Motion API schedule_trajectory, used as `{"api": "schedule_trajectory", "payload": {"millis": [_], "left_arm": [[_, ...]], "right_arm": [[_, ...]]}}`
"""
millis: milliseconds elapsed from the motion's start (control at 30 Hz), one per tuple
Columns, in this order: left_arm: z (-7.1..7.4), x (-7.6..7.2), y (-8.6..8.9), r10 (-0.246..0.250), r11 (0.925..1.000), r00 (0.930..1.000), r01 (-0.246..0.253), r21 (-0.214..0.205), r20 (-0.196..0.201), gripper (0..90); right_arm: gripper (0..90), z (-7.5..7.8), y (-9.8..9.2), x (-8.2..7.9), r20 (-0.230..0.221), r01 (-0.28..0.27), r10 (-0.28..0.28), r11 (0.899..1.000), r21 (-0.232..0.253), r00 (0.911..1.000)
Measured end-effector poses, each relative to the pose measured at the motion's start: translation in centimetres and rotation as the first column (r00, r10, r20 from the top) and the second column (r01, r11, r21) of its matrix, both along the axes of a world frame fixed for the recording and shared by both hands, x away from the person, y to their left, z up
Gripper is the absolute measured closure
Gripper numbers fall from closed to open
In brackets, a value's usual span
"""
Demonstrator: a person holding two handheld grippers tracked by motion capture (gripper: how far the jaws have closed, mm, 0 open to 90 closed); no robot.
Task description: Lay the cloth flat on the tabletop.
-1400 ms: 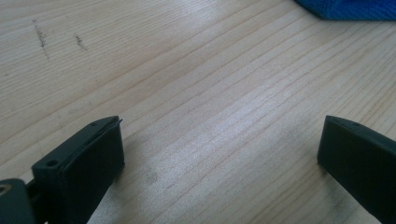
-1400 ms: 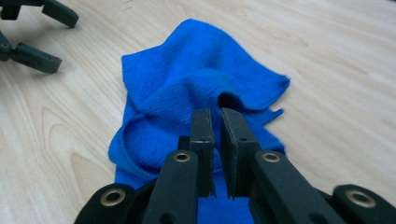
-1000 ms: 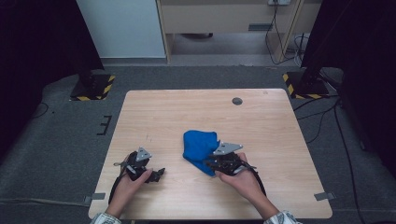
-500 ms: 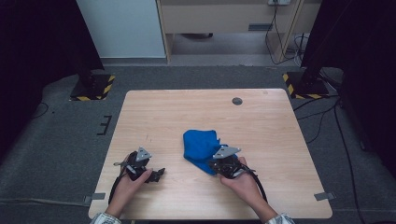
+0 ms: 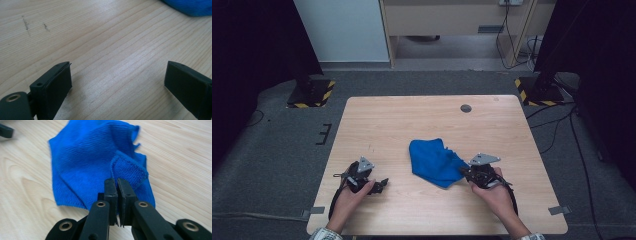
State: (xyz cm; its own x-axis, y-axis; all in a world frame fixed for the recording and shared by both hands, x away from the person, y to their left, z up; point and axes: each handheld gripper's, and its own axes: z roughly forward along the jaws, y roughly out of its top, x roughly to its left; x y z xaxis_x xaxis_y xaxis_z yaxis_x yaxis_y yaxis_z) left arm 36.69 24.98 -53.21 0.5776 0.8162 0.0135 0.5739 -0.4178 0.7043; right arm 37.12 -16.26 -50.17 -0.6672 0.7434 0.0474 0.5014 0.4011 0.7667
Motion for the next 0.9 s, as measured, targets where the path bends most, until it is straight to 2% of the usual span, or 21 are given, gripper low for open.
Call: {"api": "schedule_trajectory", "payload": {"millis": [267,467,700,800,900], "left_arm": [[0.4,-0.2,0.0,0.002,1.0,0.9999,-0.002,-0.007,0.016,7.4],[0.5,-0.2,-0.1,-0.003,1.0,0.9998,0.003,-0.007,0.022,7.4],[0.8,-0.2,-0.1,0.007,0.9996,0.9994,-0.006,-0.026,0.034,7.4],[1.2,0.0,-0.2,0.01,0.999,0.9988,-0.008,-0.045,0.049,7.4],[1.7,0.1,-0.4,0.01,0.9974,0.998,-0.005,-0.072,0.062,7.4]], "right_arm": [[83.8,-0.9,-1.8,0.9,-0.025,0.066,-0.067,0.998,-0.02,0.9975],[64.1,-1.3,-2.1,1.0,-0.054,0.104,-0.106,0.994,-0.024,0.9929],[45.6,-0.7,-2.1,1.1,-0.057,0.148,-0.147,0.989,0.009,0.9874],[45.6,-0.7,-2.2,1.5,-0.056,0.182,-0.182,0.983,0.006,0.9817],[50.7,-1.0,-2.5,2.3,-0.068,0.219,-0.219,0.976,-0.008,0.9733]]}}
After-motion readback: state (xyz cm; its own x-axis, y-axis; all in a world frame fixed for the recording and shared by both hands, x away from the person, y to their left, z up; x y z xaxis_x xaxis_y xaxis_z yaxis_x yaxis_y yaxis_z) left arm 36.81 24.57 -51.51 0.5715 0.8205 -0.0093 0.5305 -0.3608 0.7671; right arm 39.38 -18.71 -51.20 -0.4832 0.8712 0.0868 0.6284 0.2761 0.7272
